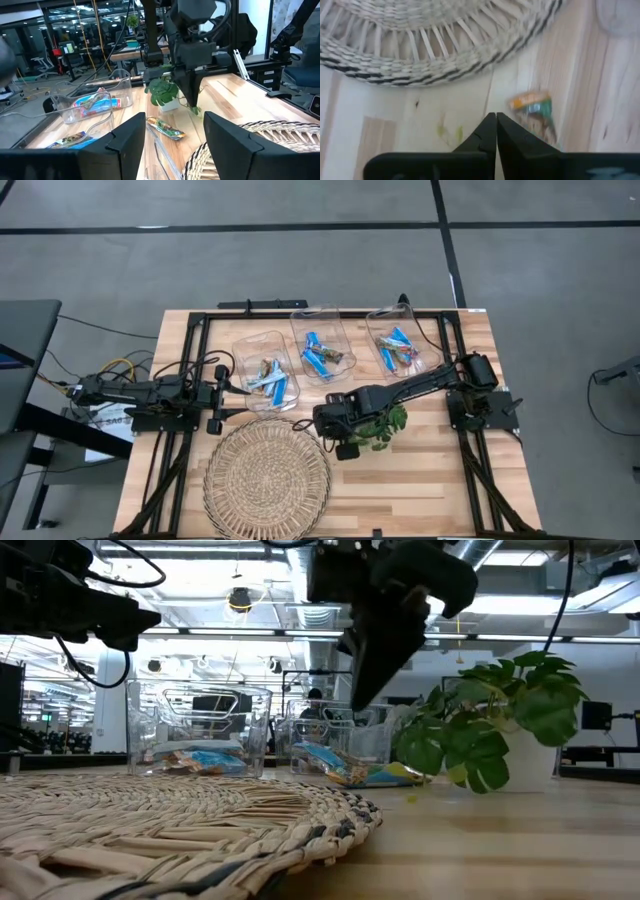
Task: Pick and place Granola Bars by type
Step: Put the yellow granola bar into the left transparent bin
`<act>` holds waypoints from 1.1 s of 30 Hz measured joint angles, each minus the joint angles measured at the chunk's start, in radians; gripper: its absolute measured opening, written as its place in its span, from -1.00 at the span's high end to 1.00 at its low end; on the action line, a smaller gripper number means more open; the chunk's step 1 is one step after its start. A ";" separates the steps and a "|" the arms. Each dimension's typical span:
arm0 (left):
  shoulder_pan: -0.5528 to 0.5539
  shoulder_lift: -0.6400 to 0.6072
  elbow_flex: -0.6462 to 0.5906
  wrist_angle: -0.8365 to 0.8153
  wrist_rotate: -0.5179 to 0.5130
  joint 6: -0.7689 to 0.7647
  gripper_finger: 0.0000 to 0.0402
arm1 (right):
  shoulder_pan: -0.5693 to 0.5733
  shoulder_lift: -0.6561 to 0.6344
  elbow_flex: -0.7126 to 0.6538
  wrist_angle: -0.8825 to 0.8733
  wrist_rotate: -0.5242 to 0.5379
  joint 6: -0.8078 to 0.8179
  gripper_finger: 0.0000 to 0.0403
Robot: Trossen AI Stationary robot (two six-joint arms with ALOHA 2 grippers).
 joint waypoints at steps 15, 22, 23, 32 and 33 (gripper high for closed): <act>0.000 0.000 0.000 0.000 0.000 0.009 0.02 | -0.047 0.004 0.008 0.001 0.152 -0.170 -0.03; 0.000 0.000 0.000 0.000 0.000 0.009 0.02 | -0.048 0.092 0.010 0.029 0.136 -0.209 -0.26; 0.000 0.000 0.000 0.000 0.000 0.009 0.02 | -0.048 0.098 0.010 0.030 0.131 -0.212 -0.26; 0.000 -0.001 0.000 0.000 0.000 0.009 0.02 | -0.055 0.102 0.008 -0.002 0.122 -0.223 -0.19; 0.000 -0.001 0.000 0.000 0.000 0.005 0.02 | -0.057 0.102 0.008 -0.004 0.122 -0.228 -0.18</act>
